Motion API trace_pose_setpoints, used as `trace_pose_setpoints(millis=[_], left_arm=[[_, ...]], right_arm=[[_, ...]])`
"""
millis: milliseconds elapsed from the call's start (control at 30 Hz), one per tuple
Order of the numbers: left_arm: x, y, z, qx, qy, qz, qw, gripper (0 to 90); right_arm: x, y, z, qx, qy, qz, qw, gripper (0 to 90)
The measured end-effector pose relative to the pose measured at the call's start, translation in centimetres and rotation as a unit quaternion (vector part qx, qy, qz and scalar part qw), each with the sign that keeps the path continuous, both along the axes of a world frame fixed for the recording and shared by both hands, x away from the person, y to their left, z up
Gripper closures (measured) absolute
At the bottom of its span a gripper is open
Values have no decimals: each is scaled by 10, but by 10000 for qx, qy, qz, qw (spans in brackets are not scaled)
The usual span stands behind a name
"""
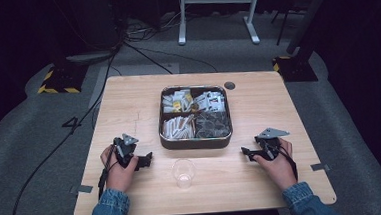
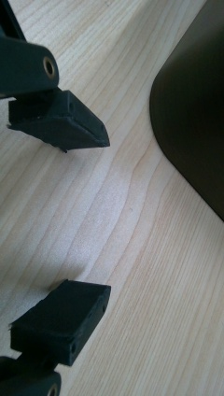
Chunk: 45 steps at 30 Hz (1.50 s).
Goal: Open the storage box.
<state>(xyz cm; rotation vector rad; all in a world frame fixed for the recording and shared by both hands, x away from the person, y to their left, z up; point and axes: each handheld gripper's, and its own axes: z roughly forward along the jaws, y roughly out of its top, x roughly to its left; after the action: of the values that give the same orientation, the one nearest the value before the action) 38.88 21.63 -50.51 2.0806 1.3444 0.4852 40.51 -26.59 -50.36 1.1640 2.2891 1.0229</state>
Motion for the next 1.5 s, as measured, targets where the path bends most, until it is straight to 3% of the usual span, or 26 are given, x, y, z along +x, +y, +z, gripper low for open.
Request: trace_pose_setpoints(millis=[333, 433, 467, 533, 700, 867, 1000, 1333, 1500], left_arm=[[1, 0, 0, -28, 3, -20, 10000, 1], [1, 0, 0, -28, 4, -21, 10000, 1], [1, 0, 0, -21, 2, -28, 10000, 1], [1, 0, 0, -29, 3, -18, 10000, 2], [1, 0, 0, -28, 4, -21, 10000, 1], [1, 0, 0, -19, 4, -31, 10000, 1], [1, 0, 0, -27, 5, -21, 10000, 1], [1, 0, 0, -23, 4, -27, 10000, 1], [1, 0, 0, -18, 2, -31, 10000, 2]], right_arm=[[0, 0, 0, -3, 2, 13, 10000, 249], [-1, 0, 0, 38, -10, 83, 10000, 304], [-2, -1, 1, 73, -41, 179, 9998, 365], [-2, -1, 1, 91, -41, 192, 9998, 371], [-4, -8, 3, 433, -108, 82, 9990, 370], [-7, -11, 9, 402, -72, 98, 9991, 391], [-12, -10, 20, 628, -12, 164, 9979, 417], [-19, -8, 44, 461, -369, 358, 9976, 415], [-19, -3, 49, 453, -415, 462, 9970, 416]])
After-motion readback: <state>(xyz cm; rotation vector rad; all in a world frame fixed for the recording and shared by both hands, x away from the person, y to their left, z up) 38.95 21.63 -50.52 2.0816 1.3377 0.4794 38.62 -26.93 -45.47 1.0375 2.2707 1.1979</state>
